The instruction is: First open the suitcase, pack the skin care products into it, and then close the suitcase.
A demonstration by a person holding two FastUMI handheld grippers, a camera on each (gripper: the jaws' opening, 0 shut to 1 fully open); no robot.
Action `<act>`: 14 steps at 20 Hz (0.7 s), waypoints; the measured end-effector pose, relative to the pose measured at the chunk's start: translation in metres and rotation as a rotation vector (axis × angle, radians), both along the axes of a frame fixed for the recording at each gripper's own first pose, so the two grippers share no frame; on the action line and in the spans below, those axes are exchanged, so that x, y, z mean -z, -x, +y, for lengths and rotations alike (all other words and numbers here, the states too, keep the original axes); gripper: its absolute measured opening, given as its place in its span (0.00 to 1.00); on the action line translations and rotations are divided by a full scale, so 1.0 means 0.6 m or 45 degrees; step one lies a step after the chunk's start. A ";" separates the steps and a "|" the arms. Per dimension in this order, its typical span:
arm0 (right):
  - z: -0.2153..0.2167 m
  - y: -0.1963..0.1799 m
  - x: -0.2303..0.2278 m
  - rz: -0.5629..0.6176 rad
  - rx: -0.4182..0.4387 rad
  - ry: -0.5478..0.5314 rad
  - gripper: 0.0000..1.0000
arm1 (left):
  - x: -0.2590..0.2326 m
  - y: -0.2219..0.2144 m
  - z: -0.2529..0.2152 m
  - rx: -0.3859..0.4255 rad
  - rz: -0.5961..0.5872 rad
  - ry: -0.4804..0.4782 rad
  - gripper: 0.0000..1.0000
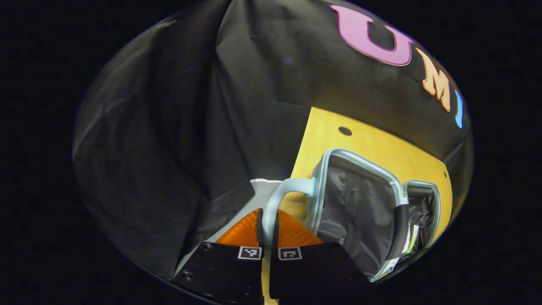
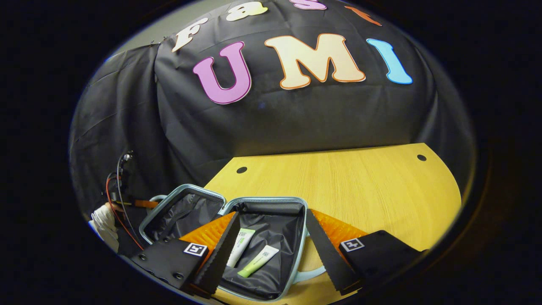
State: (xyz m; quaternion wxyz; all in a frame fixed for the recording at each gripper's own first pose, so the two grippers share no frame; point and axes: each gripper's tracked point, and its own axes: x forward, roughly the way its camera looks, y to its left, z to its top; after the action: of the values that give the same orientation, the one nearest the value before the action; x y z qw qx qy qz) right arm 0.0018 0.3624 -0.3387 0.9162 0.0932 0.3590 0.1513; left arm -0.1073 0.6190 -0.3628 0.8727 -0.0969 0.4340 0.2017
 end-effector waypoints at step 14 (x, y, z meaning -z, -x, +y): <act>-0.116 0.028 -0.073 -0.224 -0.187 0.013 0.98 | -0.283 -0.050 -0.217 0.167 -0.282 -0.131 0.00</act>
State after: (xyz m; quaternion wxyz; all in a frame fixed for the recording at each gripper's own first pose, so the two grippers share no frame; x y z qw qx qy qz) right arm -0.0148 0.2925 -0.2951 0.9311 0.0485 0.2840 0.2238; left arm -0.0772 0.4888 -0.1931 0.9304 -0.0451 0.3294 0.1543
